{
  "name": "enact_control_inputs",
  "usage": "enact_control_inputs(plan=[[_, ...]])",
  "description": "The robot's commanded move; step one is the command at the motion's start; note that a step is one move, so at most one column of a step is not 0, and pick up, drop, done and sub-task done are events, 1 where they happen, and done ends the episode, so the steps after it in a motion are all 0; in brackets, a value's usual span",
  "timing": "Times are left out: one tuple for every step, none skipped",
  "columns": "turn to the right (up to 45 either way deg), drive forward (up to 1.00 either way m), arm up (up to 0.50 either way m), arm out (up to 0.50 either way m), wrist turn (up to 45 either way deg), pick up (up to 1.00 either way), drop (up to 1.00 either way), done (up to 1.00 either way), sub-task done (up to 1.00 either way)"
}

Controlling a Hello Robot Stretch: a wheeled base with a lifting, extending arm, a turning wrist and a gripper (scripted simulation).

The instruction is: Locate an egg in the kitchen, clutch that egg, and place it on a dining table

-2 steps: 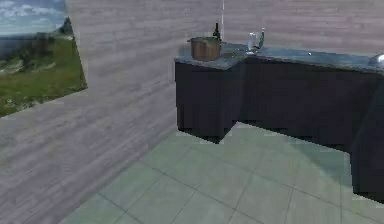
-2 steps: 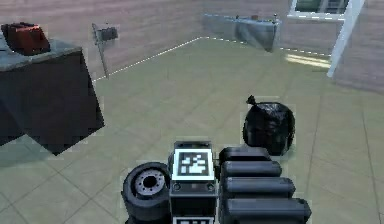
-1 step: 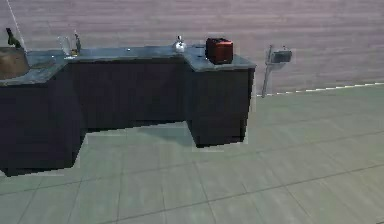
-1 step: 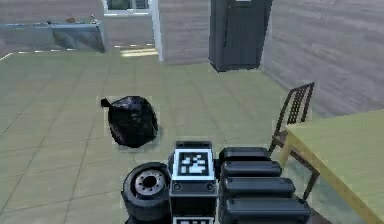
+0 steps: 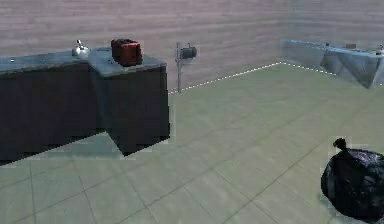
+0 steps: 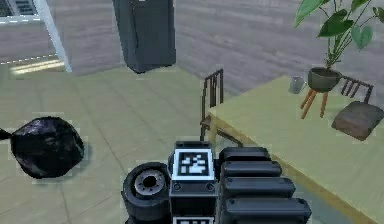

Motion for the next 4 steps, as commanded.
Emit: enact_control_inputs(plan=[[-45.0,0.0,0.0,0.0,0.0,0.0,0.0,0.0,0.0],[-45.0,0.0,0.0,0.0,0.0,0.0,0.0,0.0,0.0],[-45.0,0.0,0.0,0.0,0.0,0.0,0.0,0.0,0.0],[-27.0,0.0,0.0,0.0,0.0,0.0,0.0,0.0,0.0]])
